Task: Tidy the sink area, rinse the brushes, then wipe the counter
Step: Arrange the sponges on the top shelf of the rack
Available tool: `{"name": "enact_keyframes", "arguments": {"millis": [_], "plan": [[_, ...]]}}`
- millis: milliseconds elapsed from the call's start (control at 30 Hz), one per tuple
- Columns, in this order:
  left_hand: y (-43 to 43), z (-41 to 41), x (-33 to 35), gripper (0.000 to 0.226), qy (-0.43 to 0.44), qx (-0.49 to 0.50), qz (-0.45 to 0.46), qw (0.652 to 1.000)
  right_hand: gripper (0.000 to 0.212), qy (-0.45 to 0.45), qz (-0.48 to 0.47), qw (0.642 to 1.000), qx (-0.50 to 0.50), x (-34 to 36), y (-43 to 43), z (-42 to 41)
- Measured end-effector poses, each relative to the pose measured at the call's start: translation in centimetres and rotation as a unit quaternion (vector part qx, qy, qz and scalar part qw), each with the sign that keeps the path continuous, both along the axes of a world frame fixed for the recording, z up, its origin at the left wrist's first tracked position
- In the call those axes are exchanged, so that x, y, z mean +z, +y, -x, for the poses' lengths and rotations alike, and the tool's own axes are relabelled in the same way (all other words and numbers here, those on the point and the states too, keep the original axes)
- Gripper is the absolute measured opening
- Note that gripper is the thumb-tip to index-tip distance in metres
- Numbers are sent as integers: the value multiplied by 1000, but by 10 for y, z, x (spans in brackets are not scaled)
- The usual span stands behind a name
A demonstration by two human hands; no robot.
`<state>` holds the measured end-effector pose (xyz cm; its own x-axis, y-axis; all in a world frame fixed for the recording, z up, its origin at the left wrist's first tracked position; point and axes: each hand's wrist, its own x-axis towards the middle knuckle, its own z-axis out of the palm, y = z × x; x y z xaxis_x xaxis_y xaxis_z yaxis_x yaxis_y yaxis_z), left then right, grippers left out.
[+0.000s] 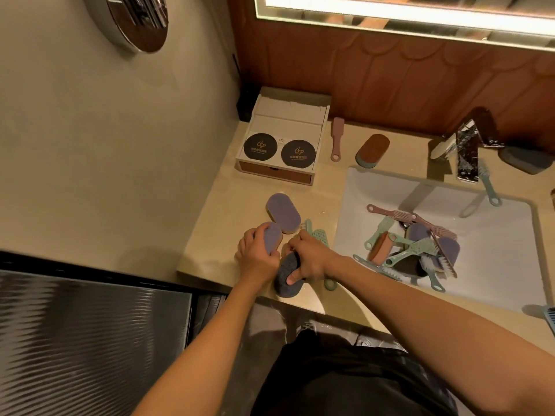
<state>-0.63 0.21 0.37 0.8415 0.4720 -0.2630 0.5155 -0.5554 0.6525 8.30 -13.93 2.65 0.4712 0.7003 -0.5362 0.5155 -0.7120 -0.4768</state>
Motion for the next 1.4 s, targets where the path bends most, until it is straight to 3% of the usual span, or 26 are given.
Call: {"name": "enact_keyframes", "arguments": {"millis": [167,333,433,567,700,867,1033,1167,1267,1400], "plan": [[-3,-4,10,41,-43,44,73,995,55,67,-78,992,-76,15,-12,-5],[-24,-24,46,46,-63,9,133,989,55,59,-113,984,-126,44,-42,-22],[-50,-48,73,53,-71,1,231,970,54,46,-134,975,-171,67,-73,-33],[-93,-80,106,40,-77,-24,321,943,52,18,-157,961,-227,98,-125,-48],[-138,-111,140,25,-94,-138,299,940,48,2,-180,942,-284,130,-188,-65],[-205,-145,162,40,-95,-257,216,937,47,-19,-177,928,-327,159,-268,-85],[-286,-184,180,26,-132,-299,188,926,42,-51,-188,910,-366,176,-349,-108],[-340,-213,187,22,-158,-320,125,926,37,-190,-135,917,-325,191,-405,-121],[-386,-232,203,23,-199,-330,148,911,37,-267,-117,903,-317,207,-448,-131],[-441,-257,223,28,-253,-342,142,894,36,-254,-174,884,-351,220,-507,-148]]}}
